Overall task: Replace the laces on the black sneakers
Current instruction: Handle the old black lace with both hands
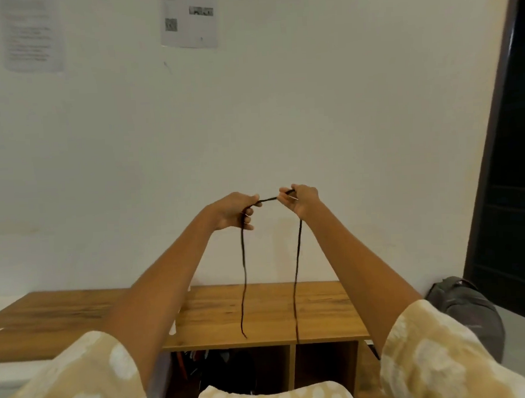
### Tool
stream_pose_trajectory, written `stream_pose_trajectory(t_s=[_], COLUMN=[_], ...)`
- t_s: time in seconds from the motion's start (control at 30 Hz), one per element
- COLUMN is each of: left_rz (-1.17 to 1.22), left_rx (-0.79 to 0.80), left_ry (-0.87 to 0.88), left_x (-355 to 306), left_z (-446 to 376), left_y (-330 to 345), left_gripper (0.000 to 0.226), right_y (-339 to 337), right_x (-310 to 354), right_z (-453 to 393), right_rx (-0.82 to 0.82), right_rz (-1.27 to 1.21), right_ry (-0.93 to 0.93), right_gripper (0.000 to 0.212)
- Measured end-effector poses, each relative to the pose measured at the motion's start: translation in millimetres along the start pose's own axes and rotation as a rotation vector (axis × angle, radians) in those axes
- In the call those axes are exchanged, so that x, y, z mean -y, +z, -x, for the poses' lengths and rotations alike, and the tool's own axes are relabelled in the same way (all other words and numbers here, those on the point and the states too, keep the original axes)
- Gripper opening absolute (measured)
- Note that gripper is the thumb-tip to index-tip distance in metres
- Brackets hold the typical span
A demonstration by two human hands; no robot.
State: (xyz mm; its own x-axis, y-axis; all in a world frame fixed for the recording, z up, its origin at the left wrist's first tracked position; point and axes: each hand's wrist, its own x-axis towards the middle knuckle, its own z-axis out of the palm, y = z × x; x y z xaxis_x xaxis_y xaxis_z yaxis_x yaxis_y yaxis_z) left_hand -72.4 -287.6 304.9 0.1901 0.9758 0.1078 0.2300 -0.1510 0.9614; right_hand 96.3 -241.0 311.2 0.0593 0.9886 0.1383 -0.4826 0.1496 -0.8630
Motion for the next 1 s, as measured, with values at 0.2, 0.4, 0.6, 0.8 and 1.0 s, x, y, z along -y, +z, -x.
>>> stream_pose_trajectory(t_s=[0.2, 0.4, 0.6, 0.8, 1.0], left_rz=[-0.329, -0.409, -0.239, -0.412, -0.423], left_rx=[-0.200, -0.228, -0.252, -0.099, -0.112], left_ry=[0.121, 0.192, 0.153, -0.105, -0.071], left_x=[-16.7, -16.9, -17.8, -12.7, -10.3], left_z=[-1.0, -8.1, -9.3, 0.6, -4.7], left_y=[-15.5, 4.7, 8.1, -23.3, -26.5], left_gripper=[0.011, 0.023, 0.021, 0.020, 0.027], right_y=[-9.2, 2.4, -3.2, -29.3, -26.8], right_x=[-32.3, -21.8, -8.8, -14.6, -33.0], right_z=[10.3, 24.9, 18.5, -7.0, 16.7], right_rx=[0.135, 0.392, 0.339, -0.078, 0.289], right_rz=[1.141, 0.436, 0.453, 0.464, 0.869], right_ry=[0.049, 0.036, -0.015, -0.057, -0.087], right_gripper=[0.021, 0.044, 0.022, 0.012, 0.030])
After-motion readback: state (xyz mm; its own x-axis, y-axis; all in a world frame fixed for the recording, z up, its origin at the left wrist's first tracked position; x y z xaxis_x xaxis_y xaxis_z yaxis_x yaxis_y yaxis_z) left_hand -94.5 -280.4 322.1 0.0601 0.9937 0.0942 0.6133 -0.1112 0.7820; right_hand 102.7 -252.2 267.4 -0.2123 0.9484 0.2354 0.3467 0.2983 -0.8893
